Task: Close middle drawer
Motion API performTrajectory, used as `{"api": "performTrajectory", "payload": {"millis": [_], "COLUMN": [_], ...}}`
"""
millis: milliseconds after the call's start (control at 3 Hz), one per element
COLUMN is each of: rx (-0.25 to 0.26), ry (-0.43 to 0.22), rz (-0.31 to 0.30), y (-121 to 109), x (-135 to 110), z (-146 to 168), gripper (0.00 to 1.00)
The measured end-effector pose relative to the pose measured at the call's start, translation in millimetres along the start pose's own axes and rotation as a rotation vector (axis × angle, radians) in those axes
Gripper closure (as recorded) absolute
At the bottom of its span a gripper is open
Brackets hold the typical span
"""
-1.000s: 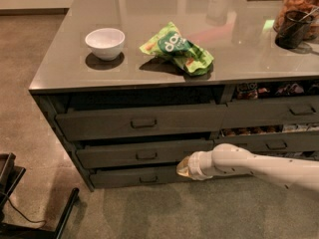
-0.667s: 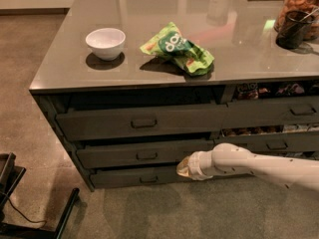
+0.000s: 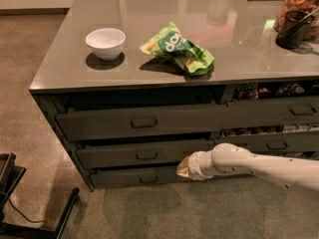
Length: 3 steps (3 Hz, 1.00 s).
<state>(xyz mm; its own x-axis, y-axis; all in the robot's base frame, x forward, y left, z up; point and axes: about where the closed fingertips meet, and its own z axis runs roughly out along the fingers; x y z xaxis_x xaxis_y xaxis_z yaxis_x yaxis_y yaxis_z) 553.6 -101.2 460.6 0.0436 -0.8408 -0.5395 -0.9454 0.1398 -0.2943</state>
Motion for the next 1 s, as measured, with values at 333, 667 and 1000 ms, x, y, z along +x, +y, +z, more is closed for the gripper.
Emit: {"api": "performTrajectory", "payload": {"millis": [333, 667, 1000], "rx": [0.0, 0.0, 0.0], "ry": [0.0, 0.0, 0.0], "rz": [0.0, 0.0, 0.0], "y": [0.0, 0.0, 0.1], "x": [0.0, 0.0, 0.0], "z": [0.0, 0.0, 0.1], "gripper": [0.11, 0.0, 0.0]}}
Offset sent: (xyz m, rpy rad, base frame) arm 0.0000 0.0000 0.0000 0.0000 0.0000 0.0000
